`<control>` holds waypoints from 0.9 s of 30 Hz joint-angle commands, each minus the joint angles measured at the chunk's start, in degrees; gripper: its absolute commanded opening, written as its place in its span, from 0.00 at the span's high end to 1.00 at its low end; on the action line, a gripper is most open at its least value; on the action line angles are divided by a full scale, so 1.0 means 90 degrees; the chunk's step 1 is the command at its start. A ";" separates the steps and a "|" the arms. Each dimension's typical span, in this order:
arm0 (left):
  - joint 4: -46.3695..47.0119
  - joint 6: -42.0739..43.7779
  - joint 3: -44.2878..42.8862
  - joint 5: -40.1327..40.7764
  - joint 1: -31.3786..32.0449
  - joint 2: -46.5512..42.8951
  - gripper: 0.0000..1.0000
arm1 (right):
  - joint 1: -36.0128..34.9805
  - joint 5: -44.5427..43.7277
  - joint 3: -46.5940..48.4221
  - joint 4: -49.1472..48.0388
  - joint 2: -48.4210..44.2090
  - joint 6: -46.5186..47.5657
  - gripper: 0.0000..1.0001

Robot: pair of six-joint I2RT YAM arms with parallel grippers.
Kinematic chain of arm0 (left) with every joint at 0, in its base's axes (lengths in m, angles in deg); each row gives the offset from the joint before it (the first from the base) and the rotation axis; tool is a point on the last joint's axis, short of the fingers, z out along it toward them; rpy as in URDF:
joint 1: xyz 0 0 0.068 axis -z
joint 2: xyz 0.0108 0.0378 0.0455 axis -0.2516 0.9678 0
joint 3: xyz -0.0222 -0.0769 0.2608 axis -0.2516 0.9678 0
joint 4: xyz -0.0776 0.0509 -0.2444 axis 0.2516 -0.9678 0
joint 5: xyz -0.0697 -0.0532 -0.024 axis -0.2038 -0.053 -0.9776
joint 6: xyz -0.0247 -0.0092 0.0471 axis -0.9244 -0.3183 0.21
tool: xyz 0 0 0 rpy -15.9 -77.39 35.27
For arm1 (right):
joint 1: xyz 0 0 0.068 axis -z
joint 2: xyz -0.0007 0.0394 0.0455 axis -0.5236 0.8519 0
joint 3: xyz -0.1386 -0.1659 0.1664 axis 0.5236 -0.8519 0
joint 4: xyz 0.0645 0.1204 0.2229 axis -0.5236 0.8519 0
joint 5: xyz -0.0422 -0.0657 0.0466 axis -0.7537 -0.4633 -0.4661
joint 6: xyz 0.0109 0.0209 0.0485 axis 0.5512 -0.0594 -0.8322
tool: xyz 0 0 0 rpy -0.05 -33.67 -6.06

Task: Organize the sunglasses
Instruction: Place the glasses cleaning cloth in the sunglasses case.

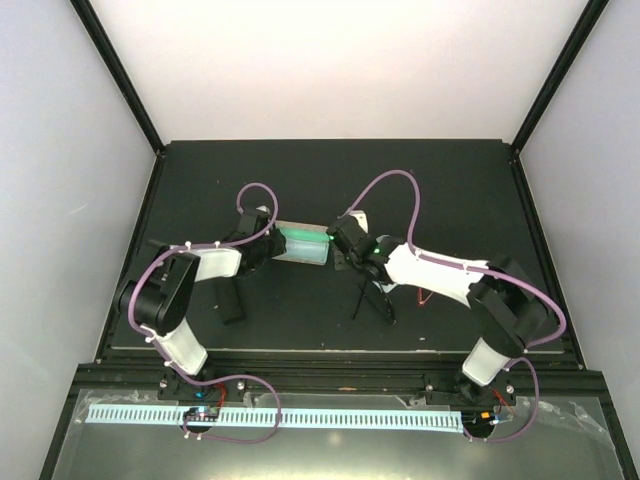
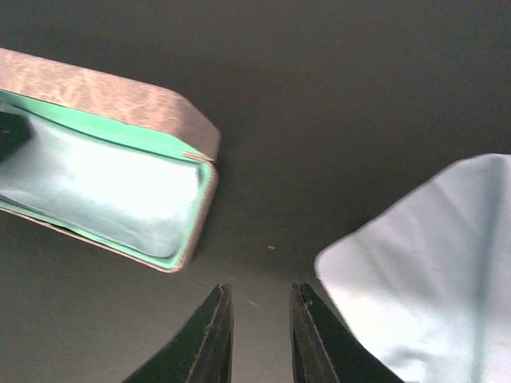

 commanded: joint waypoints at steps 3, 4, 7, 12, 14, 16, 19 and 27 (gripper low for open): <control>-0.0577 -0.0135 0.0041 -0.0188 0.0022 -0.1101 0.61 | 0.0368 -0.0741 -0.0511 0.0331 -0.0869 -0.0082 0.73; -0.0679 -0.0169 0.0103 -0.0244 0.0025 -0.1335 0.58 | 0.0457 -0.0704 -0.0625 0.0378 -0.0971 -0.0035 0.71; -0.0906 -0.0174 0.0360 -0.0560 0.0034 -0.2070 0.48 | 0.0610 -0.0507 -0.0945 0.0558 -0.1273 0.0154 0.60; -0.1118 -0.0189 0.0929 -0.1461 0.0119 -0.3256 0.39 | 0.0611 -0.0042 -0.1275 0.1363 -0.1662 0.0309 0.55; -0.1118 -0.0147 0.1146 -0.1860 0.0180 -0.3606 0.37 | 0.0610 0.0176 -0.1439 0.1682 -0.1796 0.0341 0.55; -0.1123 -0.0135 0.1360 -0.2187 0.0250 -0.3875 0.36 | 0.0611 0.0308 -0.1660 0.1903 -0.1957 0.0367 0.54; -0.1112 -0.0144 0.1621 -0.2468 0.0367 -0.4187 0.35 | 0.0595 0.0646 -0.1962 0.2034 -0.2115 0.0497 0.52; -0.1046 -0.0268 0.1829 -0.2502 0.0567 -0.4482 0.35 | 0.0429 0.1080 -0.2142 0.1805 -0.1595 0.0736 0.52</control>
